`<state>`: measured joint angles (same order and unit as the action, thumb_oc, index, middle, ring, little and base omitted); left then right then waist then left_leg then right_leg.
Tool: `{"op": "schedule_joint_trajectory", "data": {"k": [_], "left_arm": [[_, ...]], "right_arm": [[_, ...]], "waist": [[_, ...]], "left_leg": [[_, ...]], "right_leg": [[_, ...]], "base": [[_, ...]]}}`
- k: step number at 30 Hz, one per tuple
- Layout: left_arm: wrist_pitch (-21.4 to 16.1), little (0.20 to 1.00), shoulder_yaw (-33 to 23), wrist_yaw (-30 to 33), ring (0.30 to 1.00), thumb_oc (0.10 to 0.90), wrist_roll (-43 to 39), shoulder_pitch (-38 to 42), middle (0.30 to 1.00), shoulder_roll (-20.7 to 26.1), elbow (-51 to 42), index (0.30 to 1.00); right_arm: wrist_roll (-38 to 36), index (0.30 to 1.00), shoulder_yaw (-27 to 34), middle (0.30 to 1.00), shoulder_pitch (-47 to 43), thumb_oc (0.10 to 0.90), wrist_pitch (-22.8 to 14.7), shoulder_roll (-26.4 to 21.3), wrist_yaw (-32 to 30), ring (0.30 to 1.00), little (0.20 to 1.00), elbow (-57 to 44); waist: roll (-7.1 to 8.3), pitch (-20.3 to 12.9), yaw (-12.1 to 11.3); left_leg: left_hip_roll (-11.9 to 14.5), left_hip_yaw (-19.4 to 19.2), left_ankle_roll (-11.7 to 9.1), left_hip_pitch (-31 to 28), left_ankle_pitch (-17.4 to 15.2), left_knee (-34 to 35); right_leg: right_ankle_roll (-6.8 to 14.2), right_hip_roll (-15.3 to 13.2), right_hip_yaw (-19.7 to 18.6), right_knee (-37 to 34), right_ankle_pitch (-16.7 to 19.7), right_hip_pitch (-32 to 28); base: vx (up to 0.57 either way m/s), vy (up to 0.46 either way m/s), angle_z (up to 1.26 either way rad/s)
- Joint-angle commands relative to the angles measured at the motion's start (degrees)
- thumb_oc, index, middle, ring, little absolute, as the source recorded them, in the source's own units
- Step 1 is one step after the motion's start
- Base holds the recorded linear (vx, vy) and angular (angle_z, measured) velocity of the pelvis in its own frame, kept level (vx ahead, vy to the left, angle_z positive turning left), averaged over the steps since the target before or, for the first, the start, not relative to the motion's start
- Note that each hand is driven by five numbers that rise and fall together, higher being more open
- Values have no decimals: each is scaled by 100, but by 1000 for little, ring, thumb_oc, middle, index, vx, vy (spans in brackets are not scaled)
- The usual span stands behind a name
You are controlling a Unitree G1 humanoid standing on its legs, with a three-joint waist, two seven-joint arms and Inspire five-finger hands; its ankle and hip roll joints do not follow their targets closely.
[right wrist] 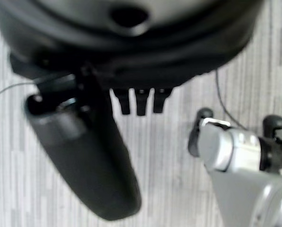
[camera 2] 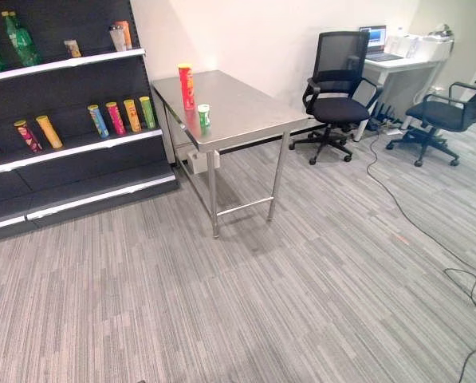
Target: Put the goods on the table back onto the shelves and tidy them up.
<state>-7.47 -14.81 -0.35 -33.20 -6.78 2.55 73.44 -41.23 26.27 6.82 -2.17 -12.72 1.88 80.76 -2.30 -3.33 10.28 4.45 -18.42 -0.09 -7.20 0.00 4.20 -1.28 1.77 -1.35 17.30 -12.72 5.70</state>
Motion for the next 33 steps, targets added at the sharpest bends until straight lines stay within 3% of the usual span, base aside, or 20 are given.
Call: {"op": "schedule_joint_trajectory", "data": {"k": [1,9,30,31,33], "left_arm": [[-264,900,101,-17,900,800,425,-7,900,-42,-440,900],[-280,900,398,-32,900,800,431,109,900,-26,-140,900],[-264,900,527,90,900,800,587,172,900,170,265,900],[-391,900,564,171,900,800,552,165,900,213,342,900],[-439,900,572,165,900,800,663,68,900,250,352,900]], "right_arm": [[169,900,265,900,-216,800,-169,-91,49,900,900,597],[362,900,-38,900,-252,800,-207,-92,-10,900,900,611],[811,900,-553,900,-267,800,-247,-102,-83,900,900,562],[868,900,-589,900,-225,800,-309,-37,-118,900,900,460],[857,900,-496,900,-153,800,-308,38,-119,900,900,418]], "waist": [[223,-39,3],[210,-36,51],[248,10,12],[371,160,30],[477,302,-55]], "left_leg": [[36,61,-328,-232,-310,80],[43,63,-325,-249,-303,80],[116,77,-380,-371,-224,80],[170,9,-472,-167,-167,-472],[316,122,-629,420,32,-1515]], "right_leg": [[537,-439,255,-2230,1783,-1146],[528,-450,267,-2230,1788,-1150],[481,-382,349,-2230,1712,-1197],[427,-416,365,-2230,1705,-1252],[337,-442,383,-2230,1697,-1328]], "base": [[0,0,0],[-3,0,0],[-2,-7,1],[-65,-89,1],[-68,-95,6]]}}
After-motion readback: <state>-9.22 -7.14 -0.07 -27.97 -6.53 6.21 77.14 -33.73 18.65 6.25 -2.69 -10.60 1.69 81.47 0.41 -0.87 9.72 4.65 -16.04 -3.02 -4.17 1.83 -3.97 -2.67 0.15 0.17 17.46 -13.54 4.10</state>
